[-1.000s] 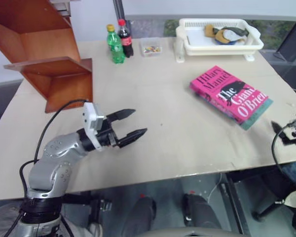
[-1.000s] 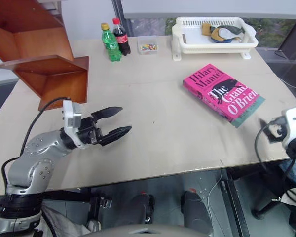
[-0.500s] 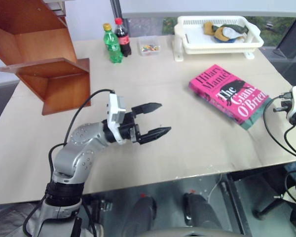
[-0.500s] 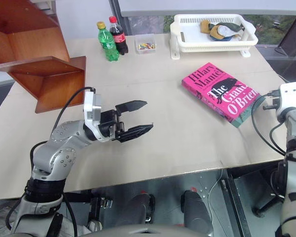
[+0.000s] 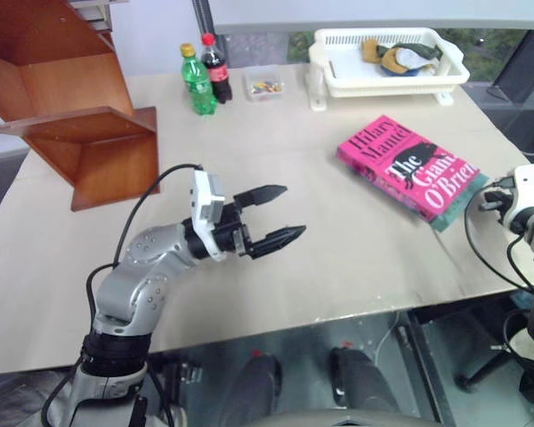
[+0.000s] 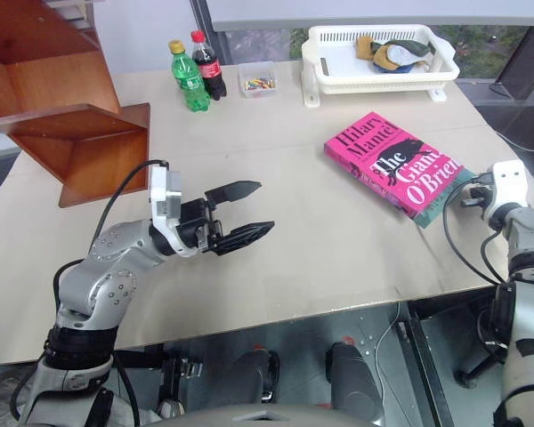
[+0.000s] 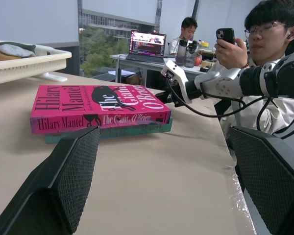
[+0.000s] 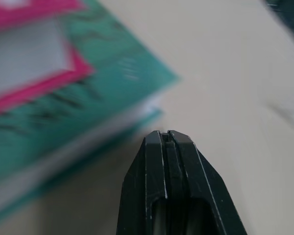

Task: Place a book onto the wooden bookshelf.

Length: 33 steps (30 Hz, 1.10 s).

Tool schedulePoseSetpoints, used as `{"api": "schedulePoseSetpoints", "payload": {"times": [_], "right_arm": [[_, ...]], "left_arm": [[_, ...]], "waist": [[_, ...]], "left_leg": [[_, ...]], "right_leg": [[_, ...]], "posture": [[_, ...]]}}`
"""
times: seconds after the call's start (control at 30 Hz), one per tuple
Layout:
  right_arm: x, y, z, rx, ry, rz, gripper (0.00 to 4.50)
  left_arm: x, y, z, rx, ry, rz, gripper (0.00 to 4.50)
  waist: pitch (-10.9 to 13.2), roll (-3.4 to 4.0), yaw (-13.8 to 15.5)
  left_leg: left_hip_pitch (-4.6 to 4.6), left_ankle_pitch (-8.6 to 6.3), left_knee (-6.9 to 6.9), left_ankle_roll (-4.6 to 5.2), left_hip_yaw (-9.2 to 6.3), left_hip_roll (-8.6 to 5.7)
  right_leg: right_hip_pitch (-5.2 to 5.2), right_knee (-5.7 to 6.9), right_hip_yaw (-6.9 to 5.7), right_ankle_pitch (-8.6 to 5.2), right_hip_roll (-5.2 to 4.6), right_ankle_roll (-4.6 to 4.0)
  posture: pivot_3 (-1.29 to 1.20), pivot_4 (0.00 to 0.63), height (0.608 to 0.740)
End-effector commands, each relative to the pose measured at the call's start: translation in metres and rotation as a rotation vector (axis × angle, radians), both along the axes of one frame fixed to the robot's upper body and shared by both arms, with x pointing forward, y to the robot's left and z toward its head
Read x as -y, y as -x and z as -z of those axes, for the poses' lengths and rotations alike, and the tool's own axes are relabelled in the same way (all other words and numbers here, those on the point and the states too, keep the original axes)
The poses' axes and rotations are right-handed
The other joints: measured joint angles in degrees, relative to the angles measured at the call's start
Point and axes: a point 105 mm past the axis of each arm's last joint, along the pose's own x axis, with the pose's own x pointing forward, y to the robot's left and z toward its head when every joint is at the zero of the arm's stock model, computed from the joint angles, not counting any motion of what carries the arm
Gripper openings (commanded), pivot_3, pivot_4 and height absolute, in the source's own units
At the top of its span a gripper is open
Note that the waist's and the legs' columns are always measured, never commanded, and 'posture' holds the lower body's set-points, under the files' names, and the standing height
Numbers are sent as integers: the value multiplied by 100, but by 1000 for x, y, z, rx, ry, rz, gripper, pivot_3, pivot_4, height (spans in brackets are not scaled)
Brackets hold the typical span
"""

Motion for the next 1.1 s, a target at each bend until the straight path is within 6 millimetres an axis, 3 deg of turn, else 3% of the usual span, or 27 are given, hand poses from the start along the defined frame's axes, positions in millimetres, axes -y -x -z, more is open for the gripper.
{"api": "schedulePoseSetpoints", "payload": {"times": [0.03,0.33,0.53,0.67,0.87,1.0,1.1], "right_arm": [[-21,-1,-6,59,-48,-141,57],[-64,16,8,80,-112,-364,57],[-123,44,8,82,-170,-548,57],[-136,57,7,86,-166,-545,57],[-118,61,4,98,-90,-411,57],[-77,56,2,93,1,-217,57],[-19,57,-6,52,153,7,57]], "left_arm": [[-3,-1,-9,46,12,-10,4500],[-7,-4,-7,44,4,-18,4500],[-5,-9,-2,19,6,-24,4500],[-3,-15,0,4,0,-36,4500],[1,-20,4,-17,11,-41,4500],[4,-19,7,-16,3,-39,4500],[2,-20,7,-12,1,-61,4500]], "waist": [[0,-1,2],[-1,0,4],[-4,5,15],[-4,6,42],[-4,6,91],[-4,6,124],[-4,6,167]], "left_leg": [[0,0,0,0,0,0],[4,0,6,0,5,16],[6,0,7,0,-2,21],[5,0,13,0,-32,19],[3,0,15,0,-36,13],[3,0,15,-1,-33,10],[2,0,15,0,-27,-1]], "right_leg": [[0,0,0,0,0,0],[0,6,5,2,2,3],[-1,13,2,2,3,3],[0,14,1,2,3,4],[0,14,-2,2,1,5],[-1,13,-2,2,1,5],[-1,13,-3,2,0,4]], "posture": [[0,150,740],[0,150,740],[0,150,740],[0,150,740],[0,150,740],[0,150,740],[0,150,740]]}}
